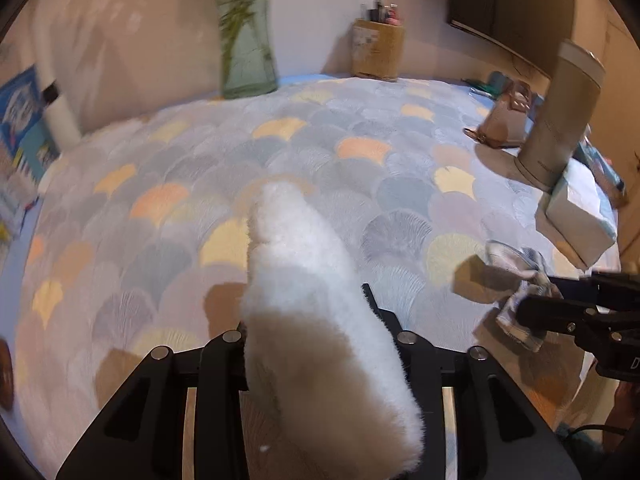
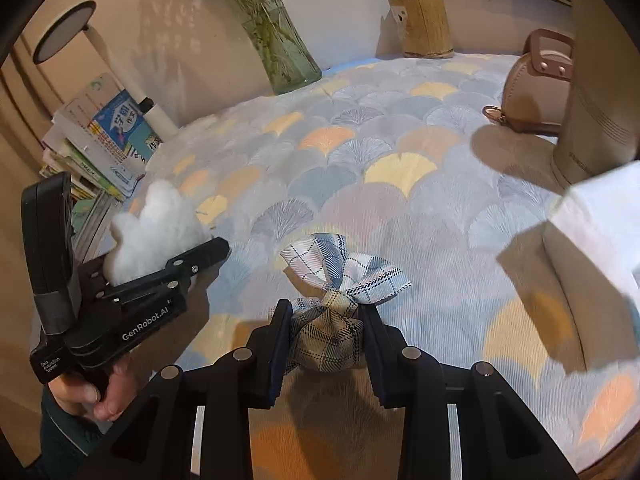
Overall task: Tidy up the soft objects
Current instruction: 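Lift and carry the white plush and plaid bundle with both tools to the bowl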
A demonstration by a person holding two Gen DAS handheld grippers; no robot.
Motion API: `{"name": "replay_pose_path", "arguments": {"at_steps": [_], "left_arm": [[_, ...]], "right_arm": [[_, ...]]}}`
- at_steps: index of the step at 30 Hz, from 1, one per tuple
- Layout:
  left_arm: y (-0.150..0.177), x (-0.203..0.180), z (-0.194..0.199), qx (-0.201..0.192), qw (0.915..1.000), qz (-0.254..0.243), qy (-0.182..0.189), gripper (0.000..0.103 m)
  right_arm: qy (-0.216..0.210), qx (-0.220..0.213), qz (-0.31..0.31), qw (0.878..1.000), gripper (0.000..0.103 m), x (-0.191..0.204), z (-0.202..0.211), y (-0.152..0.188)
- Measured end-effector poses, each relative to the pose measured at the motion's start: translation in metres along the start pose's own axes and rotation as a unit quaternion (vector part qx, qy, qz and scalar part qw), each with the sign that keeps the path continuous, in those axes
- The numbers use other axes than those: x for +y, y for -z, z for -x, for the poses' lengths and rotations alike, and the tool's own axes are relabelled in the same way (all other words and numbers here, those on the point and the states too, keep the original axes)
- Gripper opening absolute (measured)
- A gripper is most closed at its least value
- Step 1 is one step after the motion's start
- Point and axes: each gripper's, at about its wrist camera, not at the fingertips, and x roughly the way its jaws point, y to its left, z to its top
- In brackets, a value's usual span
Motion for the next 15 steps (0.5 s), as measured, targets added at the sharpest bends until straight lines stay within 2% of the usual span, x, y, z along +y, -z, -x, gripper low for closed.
{"name": "replay_pose_path", "arguments": {"at_steps": [1, 3, 4, 5, 7, 15], "left_arm": [[0.002, 0.008, 0.002, 0.005, 0.9997, 0.021, 0.009, 0.043], [0.006, 0.022, 0.008, 0.005, 0.9978, 0.058, 0.031, 0.046], [0.008, 0.028, 0.010, 0.007, 0.9969, 0.071, 0.031, 0.053], [0.011, 0.031, 0.012, 0.009, 0.9967, 0.078, 0.021, 0.067], [0.018, 0.039, 0.017, 0.006, 0.9959, 0.090, -0.004, 0.081], [0.041, 0.056, 0.035, 0.004, 0.9935, 0.113, -0.004, 0.082]], "right_arm": [[-0.003, -0.001, -0.001, 1.000, 0.033, 0.000, 0.002, 0.004], [-0.008, 0.001, -0.003, 1.000, 0.033, -0.001, 0.003, 0.009], [-0.011, 0.002, -0.005, 1.000, 0.033, -0.002, 0.003, 0.011], [-0.014, 0.004, -0.008, 1.000, 0.033, -0.002, 0.003, 0.013], [-0.024, 0.006, -0.012, 1.000, 0.033, -0.002, 0.002, 0.014], [-0.029, 0.004, -0.006, 1.000, 0.033, 0.003, -0.002, 0.019]]}}
